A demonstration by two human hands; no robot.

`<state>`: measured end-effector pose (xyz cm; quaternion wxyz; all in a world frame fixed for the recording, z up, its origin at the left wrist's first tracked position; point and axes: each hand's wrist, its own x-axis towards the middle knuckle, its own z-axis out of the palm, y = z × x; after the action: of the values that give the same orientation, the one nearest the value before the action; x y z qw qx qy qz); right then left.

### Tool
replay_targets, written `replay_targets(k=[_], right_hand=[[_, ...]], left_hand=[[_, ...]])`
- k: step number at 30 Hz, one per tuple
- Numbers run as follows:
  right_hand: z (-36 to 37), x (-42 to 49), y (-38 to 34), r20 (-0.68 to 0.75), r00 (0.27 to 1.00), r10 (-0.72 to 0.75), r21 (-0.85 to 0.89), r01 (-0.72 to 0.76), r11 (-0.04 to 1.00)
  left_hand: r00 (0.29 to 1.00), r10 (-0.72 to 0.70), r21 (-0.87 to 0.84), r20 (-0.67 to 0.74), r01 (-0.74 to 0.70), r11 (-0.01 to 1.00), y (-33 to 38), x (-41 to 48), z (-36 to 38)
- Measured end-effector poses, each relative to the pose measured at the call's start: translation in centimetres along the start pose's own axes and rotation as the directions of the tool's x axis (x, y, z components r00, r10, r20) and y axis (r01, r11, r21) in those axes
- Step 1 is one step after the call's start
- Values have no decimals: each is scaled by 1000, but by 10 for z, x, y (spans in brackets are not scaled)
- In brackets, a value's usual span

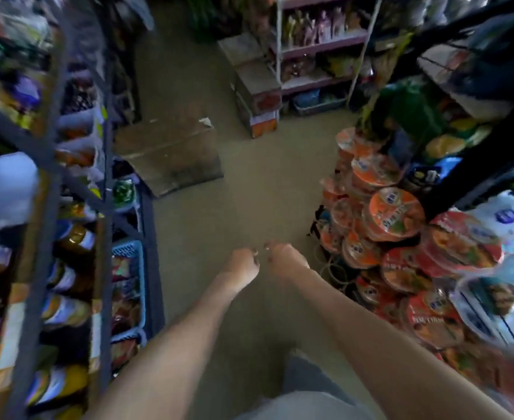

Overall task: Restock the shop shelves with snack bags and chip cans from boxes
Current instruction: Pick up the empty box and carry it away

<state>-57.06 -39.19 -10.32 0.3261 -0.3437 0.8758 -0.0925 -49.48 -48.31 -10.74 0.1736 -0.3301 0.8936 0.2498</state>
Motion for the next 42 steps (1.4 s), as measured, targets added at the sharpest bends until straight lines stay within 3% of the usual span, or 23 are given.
replay_targets(k=[5, 11, 18, 22, 29, 36, 42], right_hand=[[-37, 102, -46, 61, 996, -62, -33, 64, 997], [-66, 228, -109, 94, 981, -172, -71, 179, 981], [-153, 364, -147, -30, 995, -93, -31, 92, 995], [-205, 430, -132, -116, 993, -18, -4, 18, 1000], [-282, 547, -68, -238, 969, 61, -232, -118, 966], [-405, 660, 17, -275, 946, 171, -154, -219, 963], [-506, 725, 120, -357, 873, 332, -15, -361, 932]], left_hand=[[987, -151, -107, -50, 145, 984, -36, 62, -63], [954, -298, -176, 22, 297, 938, -106, 160, -125], [986, -167, -108, 2, 166, 980, -118, 314, -238], [999, -49, -110, 9, 49, 993, -82, 405, -284], [983, 150, 108, 109, -162, 981, 2, 573, -318], [955, 227, 210, 190, -265, 941, 115, 723, -360], [909, 327, 215, 258, -384, 898, 248, 842, -377]])
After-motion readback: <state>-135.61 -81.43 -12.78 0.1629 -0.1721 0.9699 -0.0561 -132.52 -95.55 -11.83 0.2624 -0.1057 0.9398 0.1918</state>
